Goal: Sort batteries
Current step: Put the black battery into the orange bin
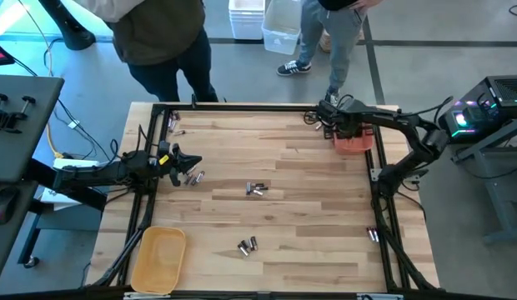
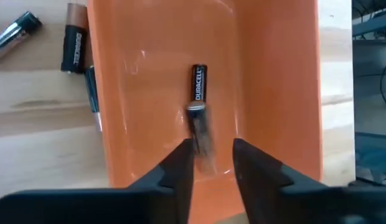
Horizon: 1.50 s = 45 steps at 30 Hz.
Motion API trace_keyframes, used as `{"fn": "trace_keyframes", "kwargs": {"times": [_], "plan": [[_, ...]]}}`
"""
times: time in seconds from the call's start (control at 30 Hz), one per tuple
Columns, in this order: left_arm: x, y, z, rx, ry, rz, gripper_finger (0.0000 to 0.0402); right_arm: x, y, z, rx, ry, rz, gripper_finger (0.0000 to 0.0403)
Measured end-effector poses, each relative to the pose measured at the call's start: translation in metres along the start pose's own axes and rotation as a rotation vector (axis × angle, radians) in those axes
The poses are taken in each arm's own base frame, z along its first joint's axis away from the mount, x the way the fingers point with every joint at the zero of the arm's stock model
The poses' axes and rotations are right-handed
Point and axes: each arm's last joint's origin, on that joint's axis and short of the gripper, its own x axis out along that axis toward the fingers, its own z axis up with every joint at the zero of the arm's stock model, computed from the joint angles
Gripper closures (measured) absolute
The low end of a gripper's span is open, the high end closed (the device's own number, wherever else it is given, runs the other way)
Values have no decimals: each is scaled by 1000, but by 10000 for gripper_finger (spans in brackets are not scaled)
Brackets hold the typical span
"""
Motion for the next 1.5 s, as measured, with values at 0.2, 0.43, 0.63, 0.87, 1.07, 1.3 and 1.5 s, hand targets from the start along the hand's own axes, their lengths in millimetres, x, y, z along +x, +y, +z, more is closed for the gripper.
{"fn": "trace_keyframes", "kwargs": {"times": [0.2,0.43,0.63,0.87,1.07,1.3,1.5], "plan": [[0,0,0,0,0,0,401,-10,0,3,-43,4,39,230],[0,0,0,0,0,0,401,-97,7,-15,-129,-241,434,216],[0,0,0,0,0,0,401,-154,49,-93,-306,-192,857,216],[0,0,0,0,0,0,401,-152,119,-218,-563,-47,875,215],[0,0,0,0,0,-1,401,-165,151,-298,-647,-9,905,215],[0,0,0,0,0,0,401,-180,185,-354,-596,34,888,215],[0,0,0,0,0,-1,401,-184,213,-362,-554,28,730,215]]}}
